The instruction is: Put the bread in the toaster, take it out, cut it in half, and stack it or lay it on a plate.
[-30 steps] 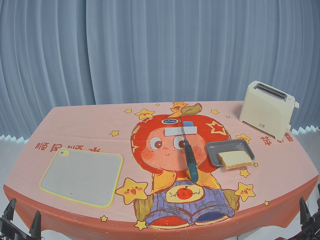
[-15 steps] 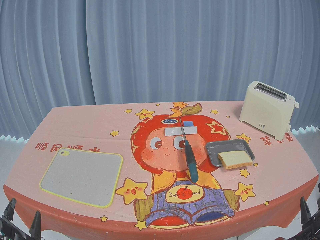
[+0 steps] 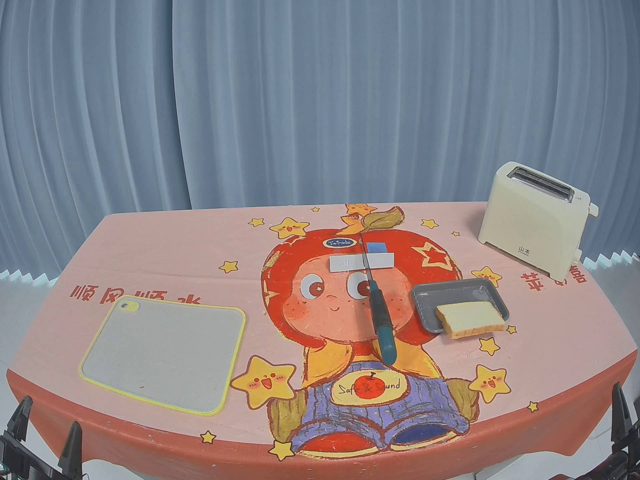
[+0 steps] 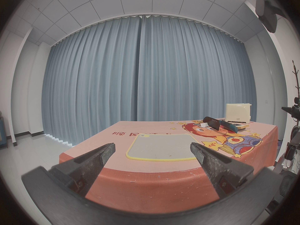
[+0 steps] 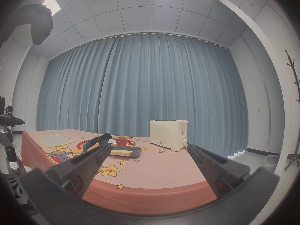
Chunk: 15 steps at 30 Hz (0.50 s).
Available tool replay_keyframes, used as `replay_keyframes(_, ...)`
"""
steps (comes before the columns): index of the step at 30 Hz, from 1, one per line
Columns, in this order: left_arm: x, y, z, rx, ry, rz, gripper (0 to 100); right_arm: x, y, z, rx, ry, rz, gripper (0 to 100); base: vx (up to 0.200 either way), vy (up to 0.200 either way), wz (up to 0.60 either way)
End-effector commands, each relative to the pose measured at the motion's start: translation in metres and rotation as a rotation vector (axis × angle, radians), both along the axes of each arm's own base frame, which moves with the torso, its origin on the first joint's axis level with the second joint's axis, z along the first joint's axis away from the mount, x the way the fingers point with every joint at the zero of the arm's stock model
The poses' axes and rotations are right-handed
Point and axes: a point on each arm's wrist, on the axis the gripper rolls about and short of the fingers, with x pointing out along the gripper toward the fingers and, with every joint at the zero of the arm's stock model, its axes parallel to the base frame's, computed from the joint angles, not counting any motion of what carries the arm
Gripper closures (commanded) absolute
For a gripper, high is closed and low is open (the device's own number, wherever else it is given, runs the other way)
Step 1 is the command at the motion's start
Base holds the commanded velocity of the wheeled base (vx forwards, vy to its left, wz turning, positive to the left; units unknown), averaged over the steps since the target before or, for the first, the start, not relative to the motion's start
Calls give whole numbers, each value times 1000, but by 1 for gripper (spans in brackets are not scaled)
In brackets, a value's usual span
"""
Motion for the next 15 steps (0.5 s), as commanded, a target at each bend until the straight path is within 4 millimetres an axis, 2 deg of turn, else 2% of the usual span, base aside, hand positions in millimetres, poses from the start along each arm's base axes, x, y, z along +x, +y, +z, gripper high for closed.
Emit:
replay_keyframes(1,0,0,-5,-1,1,0,0,0,0,-5,0,-1,2,0,0,0,0)
replay_keyframes(15,0,0,-5,-1,1,0,0,-1,2,-3,-29,-19,76,0,0,0,0)
